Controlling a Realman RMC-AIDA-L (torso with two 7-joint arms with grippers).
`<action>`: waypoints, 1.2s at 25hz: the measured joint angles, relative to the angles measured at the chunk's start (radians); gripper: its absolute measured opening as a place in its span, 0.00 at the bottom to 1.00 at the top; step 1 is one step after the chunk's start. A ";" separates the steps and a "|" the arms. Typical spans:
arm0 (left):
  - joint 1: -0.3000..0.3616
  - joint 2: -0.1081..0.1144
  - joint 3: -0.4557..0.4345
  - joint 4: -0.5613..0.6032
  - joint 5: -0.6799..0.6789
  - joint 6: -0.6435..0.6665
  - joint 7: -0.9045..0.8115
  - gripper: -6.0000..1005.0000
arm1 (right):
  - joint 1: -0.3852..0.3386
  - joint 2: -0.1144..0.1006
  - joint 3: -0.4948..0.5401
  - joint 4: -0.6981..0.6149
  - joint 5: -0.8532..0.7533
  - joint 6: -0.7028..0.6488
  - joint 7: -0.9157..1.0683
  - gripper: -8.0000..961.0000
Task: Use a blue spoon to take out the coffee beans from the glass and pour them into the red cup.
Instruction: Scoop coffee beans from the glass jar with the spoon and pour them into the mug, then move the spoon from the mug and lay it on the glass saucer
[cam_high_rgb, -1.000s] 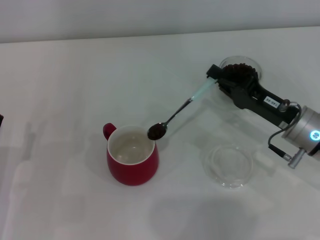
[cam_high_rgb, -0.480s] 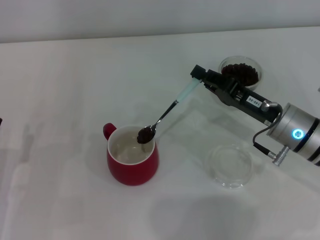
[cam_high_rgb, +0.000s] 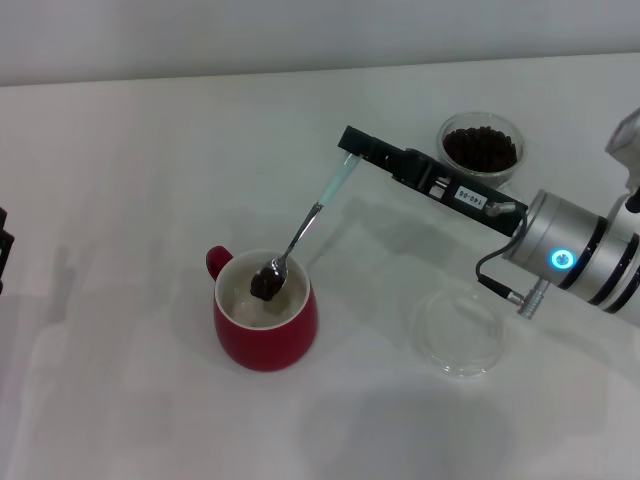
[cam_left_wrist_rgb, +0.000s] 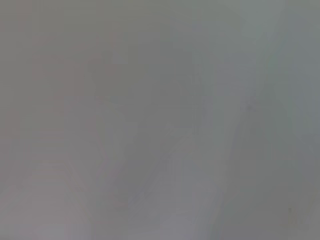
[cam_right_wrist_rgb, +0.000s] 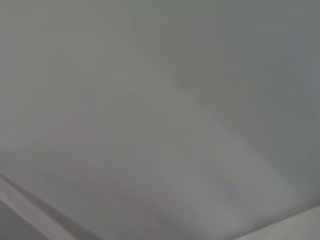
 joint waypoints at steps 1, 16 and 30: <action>-0.001 0.000 0.000 0.000 0.000 -0.002 0.000 0.73 | 0.003 0.000 0.001 0.000 -0.002 0.001 -0.010 0.15; -0.016 0.000 0.001 -0.001 0.000 -0.042 0.000 0.73 | 0.007 0.001 0.004 -0.001 -0.001 -0.045 -0.259 0.15; -0.013 0.000 0.001 0.000 0.000 -0.049 0.000 0.73 | -0.107 -0.015 0.190 0.095 0.005 -0.218 -0.126 0.15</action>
